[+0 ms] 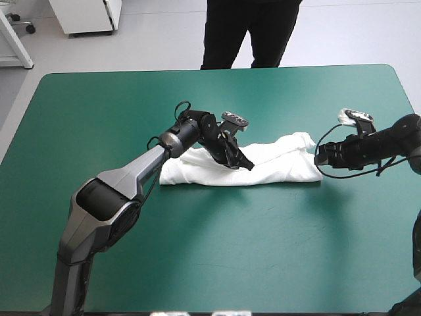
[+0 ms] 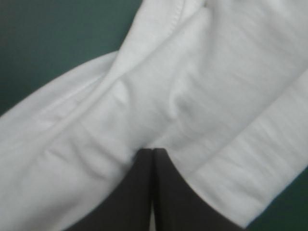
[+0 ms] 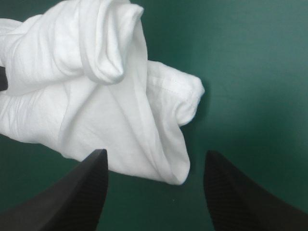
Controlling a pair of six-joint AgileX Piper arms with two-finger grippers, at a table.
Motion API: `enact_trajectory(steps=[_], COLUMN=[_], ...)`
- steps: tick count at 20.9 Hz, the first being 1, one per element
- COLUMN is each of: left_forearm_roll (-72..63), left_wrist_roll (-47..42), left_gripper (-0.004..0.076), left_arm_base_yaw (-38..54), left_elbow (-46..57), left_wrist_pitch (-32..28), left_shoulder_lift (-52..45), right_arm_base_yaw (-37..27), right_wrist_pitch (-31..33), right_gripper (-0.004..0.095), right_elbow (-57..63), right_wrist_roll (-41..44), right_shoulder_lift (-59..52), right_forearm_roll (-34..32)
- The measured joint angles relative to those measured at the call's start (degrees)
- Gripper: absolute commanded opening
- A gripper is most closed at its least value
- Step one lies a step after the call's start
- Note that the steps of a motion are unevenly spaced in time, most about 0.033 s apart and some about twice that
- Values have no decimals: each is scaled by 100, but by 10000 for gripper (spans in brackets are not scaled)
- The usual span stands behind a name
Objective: Fold the cloth
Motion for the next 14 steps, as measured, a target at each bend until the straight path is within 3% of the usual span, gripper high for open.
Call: enact_trajectory(steps=[9,11,14], left_forearm_roll=[9,9,15], left_wrist_roll=[-20,-20,-20], left_gripper=[-9,-9,-9], left_arm_base_yaw=[-105,-105,-111], left_elbow=[-41,-41,-45], left_wrist_pitch=[-16,-10,15], left_shoulder_lift=[32,32,35], right_arm_base_yaw=[-29,-4,104], right_wrist_pitch=[-20,83,177], right_gripper=[551,456,149], right_elbow=[-57,-112,-157], right_wrist_roll=[-669,-866,-938], right_shoulder_lift=[1071,1266,1479], right_forearm_roll=[945,1272,1532])
